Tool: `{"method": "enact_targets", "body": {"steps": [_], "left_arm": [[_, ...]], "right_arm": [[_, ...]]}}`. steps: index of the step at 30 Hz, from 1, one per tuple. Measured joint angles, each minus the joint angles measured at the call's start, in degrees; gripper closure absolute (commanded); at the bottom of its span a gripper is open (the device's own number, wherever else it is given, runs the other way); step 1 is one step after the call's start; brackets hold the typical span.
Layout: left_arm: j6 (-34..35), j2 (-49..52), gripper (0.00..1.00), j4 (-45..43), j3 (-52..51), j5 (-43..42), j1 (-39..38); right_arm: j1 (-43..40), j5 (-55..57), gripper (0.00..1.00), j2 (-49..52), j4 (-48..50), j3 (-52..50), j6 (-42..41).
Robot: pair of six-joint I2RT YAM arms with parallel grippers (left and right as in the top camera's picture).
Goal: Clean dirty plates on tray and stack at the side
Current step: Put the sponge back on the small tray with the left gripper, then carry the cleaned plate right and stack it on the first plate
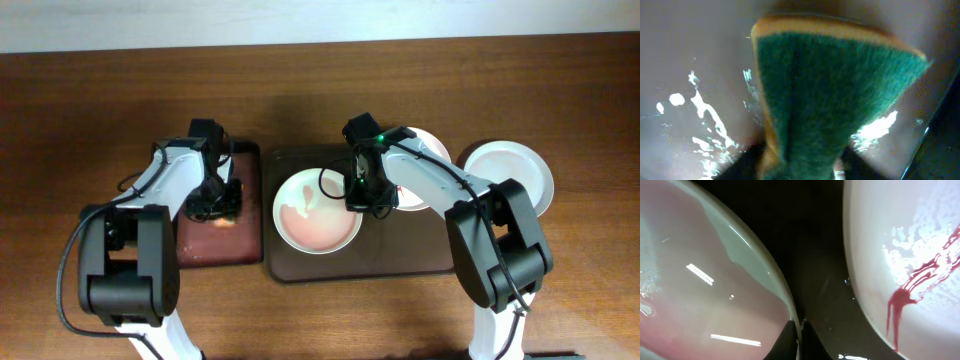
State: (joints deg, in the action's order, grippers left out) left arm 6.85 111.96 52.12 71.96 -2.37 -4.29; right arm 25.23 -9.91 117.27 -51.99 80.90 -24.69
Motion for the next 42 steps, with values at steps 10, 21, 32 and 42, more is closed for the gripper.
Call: {"method": "enact_targets", "body": {"steps": [10,21,32,42], "left_arm": [[0.0,0.0,0.01,0.4,0.4,0.0,0.0],[0.0,0.0,0.00,0.4,0.4,0.0,0.0],[0.0,0.0,0.00,0.4,0.4,0.0,0.0],[0.0,0.0,0.00,0.4,0.4,0.0,0.0]], "right_arm": [[0.0,16.2,0.96,-13.4,-3.2,4.5,7.8],[21.3,59.5,0.96,-20.4,-4.2,4.6,11.4],[25.6,71.6,0.96,-20.4,-4.1,4.6,11.5],[25.6,72.8,0.96,-20.4,-4.1,4.6,8.3]]}}
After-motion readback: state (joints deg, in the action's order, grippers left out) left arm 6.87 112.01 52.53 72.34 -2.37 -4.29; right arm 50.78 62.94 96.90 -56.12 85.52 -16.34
